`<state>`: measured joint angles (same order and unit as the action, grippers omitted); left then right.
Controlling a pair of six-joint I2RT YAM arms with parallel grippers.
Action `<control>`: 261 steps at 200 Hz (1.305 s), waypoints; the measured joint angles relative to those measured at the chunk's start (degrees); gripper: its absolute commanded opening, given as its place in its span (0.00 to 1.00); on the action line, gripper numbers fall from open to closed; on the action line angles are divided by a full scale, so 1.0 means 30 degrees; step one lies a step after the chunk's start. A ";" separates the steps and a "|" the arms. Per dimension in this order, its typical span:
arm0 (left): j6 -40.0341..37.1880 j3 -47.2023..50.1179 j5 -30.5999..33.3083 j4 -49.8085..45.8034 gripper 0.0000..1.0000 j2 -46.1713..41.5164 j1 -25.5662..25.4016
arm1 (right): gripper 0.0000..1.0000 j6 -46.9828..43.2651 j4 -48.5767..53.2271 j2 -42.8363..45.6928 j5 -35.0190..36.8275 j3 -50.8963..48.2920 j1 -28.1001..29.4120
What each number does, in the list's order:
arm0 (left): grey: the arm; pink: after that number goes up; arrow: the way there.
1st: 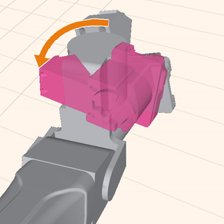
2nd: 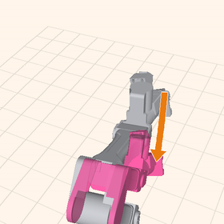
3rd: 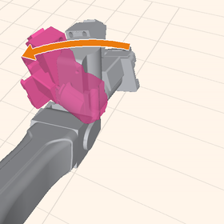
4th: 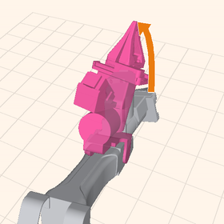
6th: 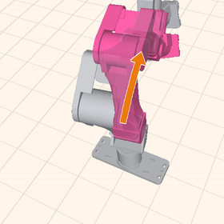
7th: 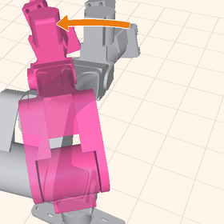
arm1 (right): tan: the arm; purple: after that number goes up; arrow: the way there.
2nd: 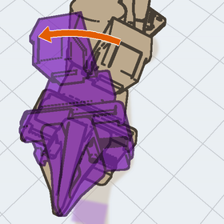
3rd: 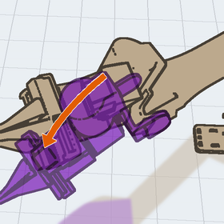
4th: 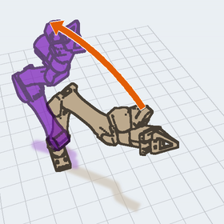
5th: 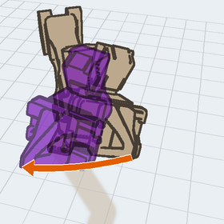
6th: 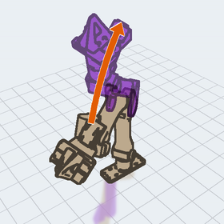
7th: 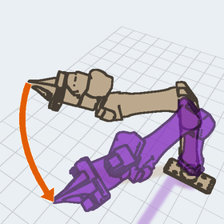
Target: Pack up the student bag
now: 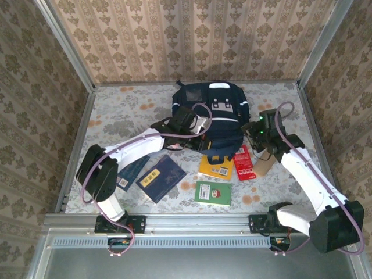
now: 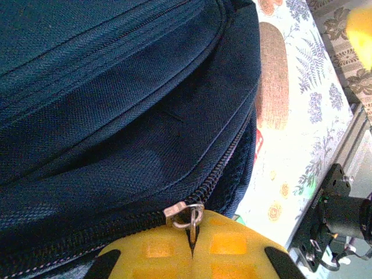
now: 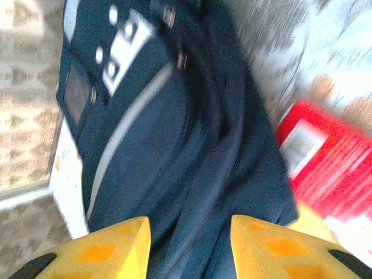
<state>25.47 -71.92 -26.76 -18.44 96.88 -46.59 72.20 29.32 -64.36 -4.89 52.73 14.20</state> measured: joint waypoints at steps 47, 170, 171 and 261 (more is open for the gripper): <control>-0.0073 -0.0058 0.0393 0.0561 0.00 0.0321 -0.0619 | 0.52 0.3803 -0.1566 -0.0408 -0.1137 -0.0816 0.2747; -0.1013 0.0109 0.2193 0.1027 0.00 0.0291 -0.1596 | 0.42 0.7563 -0.5348 -0.2820 -0.0415 -0.1989 0.3657; -0.1020 0.0109 0.2215 0.1027 0.00 0.0291 -0.1596 | 0.42 0.7621 -0.5348 -0.2856 -0.0401 -0.1982 0.3657; -0.1596 0.0124 0.2936 0.1173 0.00 0.0291 -0.1763 | 0.00 0.7504 -0.4932 -0.3461 0.0153 -0.1639 0.3708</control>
<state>20.69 -71.55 -17.96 -14.92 97.76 -51.88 94.72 14.52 -74.74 -4.43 47.81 25.32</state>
